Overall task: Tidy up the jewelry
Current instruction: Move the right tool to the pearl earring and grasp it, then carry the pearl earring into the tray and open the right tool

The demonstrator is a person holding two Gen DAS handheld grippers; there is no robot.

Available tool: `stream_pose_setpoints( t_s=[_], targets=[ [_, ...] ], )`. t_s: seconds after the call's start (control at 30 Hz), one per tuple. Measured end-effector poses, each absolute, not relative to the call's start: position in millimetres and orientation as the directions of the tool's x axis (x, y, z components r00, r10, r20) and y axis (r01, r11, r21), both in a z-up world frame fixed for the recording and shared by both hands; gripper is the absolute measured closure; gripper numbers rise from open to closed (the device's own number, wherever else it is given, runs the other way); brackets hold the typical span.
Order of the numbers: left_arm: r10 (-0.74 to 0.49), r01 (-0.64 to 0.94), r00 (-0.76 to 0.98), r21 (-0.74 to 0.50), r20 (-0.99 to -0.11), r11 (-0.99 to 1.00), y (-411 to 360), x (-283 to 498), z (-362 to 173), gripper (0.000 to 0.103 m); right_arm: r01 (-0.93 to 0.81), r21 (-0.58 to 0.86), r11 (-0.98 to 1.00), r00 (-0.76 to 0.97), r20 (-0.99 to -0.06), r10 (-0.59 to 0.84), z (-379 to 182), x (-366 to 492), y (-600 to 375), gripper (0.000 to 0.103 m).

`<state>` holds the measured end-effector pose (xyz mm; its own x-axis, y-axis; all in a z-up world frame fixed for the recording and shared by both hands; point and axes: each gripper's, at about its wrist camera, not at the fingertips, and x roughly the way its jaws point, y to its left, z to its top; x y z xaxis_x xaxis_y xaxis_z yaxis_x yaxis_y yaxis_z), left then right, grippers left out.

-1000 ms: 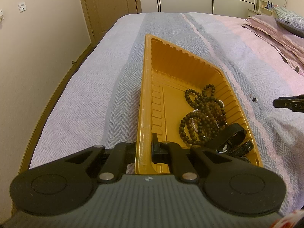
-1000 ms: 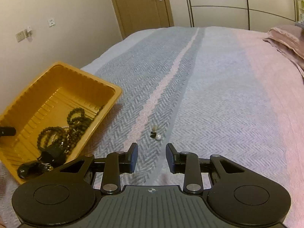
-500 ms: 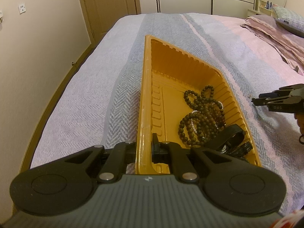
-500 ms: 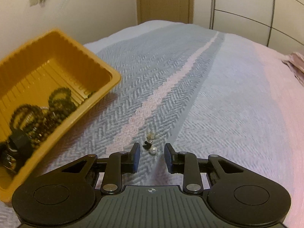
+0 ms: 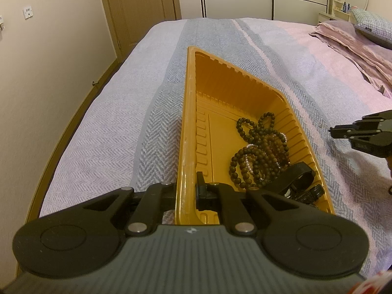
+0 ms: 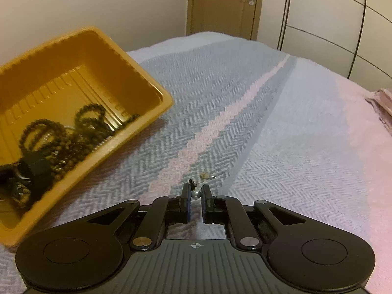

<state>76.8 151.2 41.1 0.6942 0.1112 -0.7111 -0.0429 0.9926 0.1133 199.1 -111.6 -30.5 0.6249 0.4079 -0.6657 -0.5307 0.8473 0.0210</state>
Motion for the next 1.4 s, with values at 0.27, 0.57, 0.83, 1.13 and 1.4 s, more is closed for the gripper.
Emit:
stream_pose_setpoints(
  t_s=[0.27, 0.57, 0.83, 1.13, 1.4],
  targets=[
    [0.11, -0.043, 0.695, 0.112, -0.711, 0.993, 151.4, 75.4, 41.8, 0.096, -0.534, 0.038, 0.845, 0.644, -0.629, 0.436, -5.3, 176.4, -113.3, 0.095],
    [0.107, -0.041, 0.696, 0.109, -0.71, 0.993, 152.0, 74.4, 41.7, 0.096, -0.552, 0.043, 0.833, 0.643, -0.614, 0.457, 4.6, 165.5, -108.6, 0.095],
    [0.107, -0.04, 0.697, 0.11, -0.709, 0.993, 151.3, 74.0, 41.9, 0.096, -0.573, 0.085, 0.815, 0.619, -0.606, 0.499, 13.5, 164.5, -101.6, 0.095],
    [0.105, -0.041, 0.697, 0.107, -0.71, 0.993, 152.0, 74.1, 41.6, 0.096, -0.698, 0.142, 0.702, 0.521, -0.572, 0.634, 37.9, 158.6, -53.0, 0.095],
    [0.103, -0.04, 0.697, 0.105, -0.71, 0.994, 152.2, 74.2, 41.3, 0.096, -0.76, 0.148, 0.633, 0.452, -0.578, 0.679, 35.5, 158.8, -9.2, 0.095]
  ],
)
